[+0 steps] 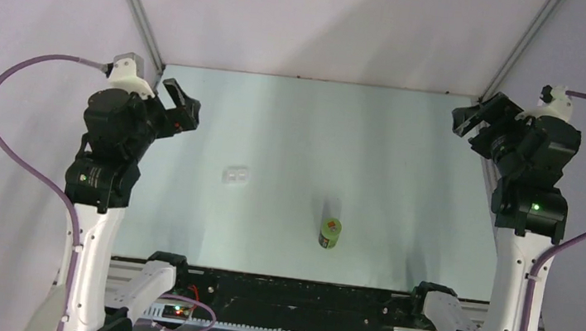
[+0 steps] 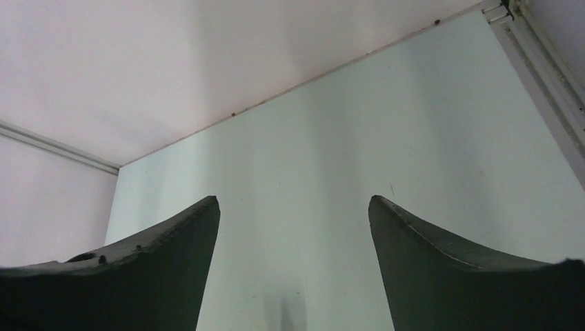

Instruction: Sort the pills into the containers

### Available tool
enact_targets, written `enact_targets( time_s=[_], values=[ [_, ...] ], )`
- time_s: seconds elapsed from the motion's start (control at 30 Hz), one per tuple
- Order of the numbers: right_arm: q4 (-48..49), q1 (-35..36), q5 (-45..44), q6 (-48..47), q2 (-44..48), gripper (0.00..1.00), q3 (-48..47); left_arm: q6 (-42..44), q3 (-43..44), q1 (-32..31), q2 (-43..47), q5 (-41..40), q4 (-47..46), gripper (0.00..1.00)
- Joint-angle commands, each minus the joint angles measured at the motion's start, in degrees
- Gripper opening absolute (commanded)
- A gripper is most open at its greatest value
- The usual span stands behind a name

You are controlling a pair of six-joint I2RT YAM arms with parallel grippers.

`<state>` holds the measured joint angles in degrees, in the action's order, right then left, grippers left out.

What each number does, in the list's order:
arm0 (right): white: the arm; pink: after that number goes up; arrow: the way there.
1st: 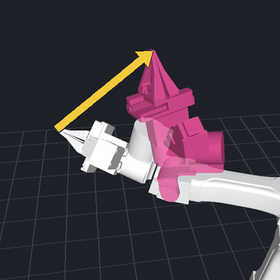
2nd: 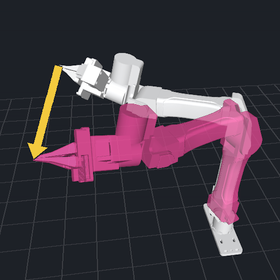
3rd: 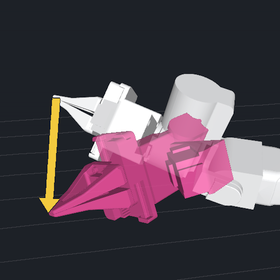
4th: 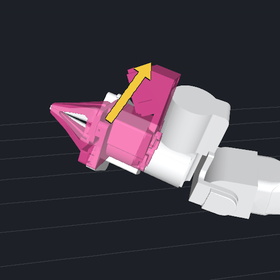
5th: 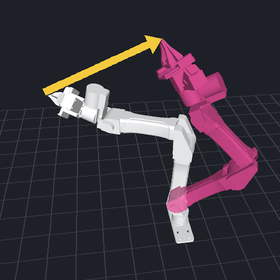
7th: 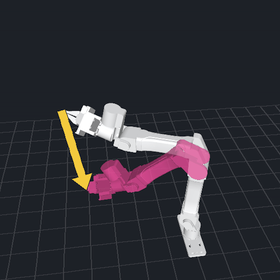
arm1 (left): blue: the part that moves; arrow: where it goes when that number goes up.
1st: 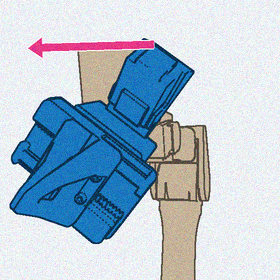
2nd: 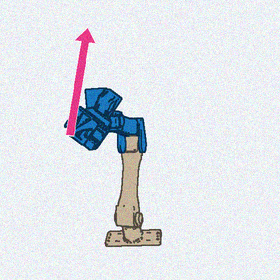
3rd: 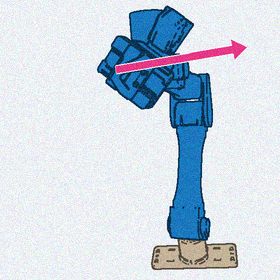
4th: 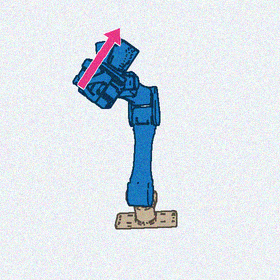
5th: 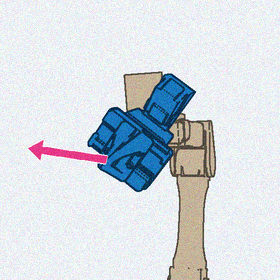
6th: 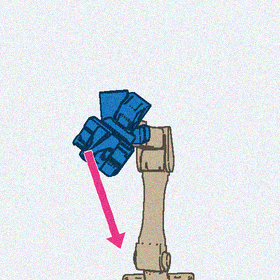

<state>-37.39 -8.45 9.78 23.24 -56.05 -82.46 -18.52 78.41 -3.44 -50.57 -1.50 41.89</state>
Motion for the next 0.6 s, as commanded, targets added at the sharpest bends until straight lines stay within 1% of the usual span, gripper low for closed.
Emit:
enact_targets(
  time_s=[0.0,0.07,0.2,0.4,0.53,0.57],
  values=[
    [2.6,1.4,-1.9,0.8,-0.9,0.88,0.3,-0.8,-1.9,0.3,1.6,-1.7,-2.6,0.99],
    [1.9,1.8,-3.6,1.4,-1.4,0.92,0.8,0.0,-3.9,0.3,1.5,-0.9,-3.5,0.99],
    [1.2,1.9,-3.7,2.7,-2.5,0.93,2.6,0.1,-9.6,0.3,-0.5,-0.1,-4.6,0.99],
    [-2.5,2.0,-2.4,4.5,-4.7,0.96,4.5,-5.9,-17.0,0.1,-6.5,-2.9,-5.9,1.0],
    [-3.4,2.0,-1.0,6.9,-6.4,0.95,7.6,-10.9,-20.7,-0.6,-11.6,-2.3,-10.1,1.0],
    [-2.8,2.1,-0.6,7.2,-6.7,0.95,8.9,-11.4,-21.3,-1.0,-13.6,-1.7,-12.4,0.99]
  ],
)
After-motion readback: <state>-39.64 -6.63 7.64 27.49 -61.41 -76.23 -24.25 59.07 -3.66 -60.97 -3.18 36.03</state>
